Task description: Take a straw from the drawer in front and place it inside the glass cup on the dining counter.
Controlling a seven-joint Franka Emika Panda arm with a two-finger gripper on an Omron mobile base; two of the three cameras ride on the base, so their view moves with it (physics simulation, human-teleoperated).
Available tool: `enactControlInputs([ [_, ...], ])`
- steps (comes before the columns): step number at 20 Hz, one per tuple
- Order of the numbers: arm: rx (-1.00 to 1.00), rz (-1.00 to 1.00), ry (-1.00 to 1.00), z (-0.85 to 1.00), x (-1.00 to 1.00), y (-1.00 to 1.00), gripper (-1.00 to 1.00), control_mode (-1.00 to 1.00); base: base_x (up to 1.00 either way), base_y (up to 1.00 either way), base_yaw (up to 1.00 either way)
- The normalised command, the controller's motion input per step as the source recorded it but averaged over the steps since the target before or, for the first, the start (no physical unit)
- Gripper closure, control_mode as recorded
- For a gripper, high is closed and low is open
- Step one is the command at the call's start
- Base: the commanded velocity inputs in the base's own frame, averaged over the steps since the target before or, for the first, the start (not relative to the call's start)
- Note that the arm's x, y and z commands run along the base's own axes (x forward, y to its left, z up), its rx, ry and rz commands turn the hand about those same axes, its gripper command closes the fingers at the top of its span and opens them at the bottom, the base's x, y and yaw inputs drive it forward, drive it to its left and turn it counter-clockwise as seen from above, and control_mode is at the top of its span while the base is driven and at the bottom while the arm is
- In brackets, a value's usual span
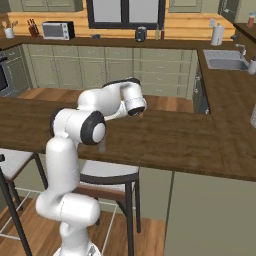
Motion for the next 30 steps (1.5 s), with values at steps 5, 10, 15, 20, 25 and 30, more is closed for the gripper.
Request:
enactControlInputs([
  [5,0.08,0.12,-0.07,-0.24,0.33,0.00,1.00,-1.00,0.00,0.00,0.00],
  [10,0.04,0.10,-0.08,-0.15,0.14,0.00,1.00,-1.00,0.00,0.00,0.00],
  [15,0.01,0.08,-0.09,-0.07,0.03,0.00,1.00,-1.00,0.00,0.00,0.00],
  [20,0.01,0.05,-0.04,-0.13,0.06,0.00,1.00,-1.00,0.00,0.00,0.00],
  [25,0.03,0.02,0.00,-0.16,0.00,0.00,1.00,-1.00,0.00,0.00,0.00],
  [30,0.03,0.02,0.00,-0.16,0.11,0.00,1.00,-1.00,0.00,0.00,0.00],
])
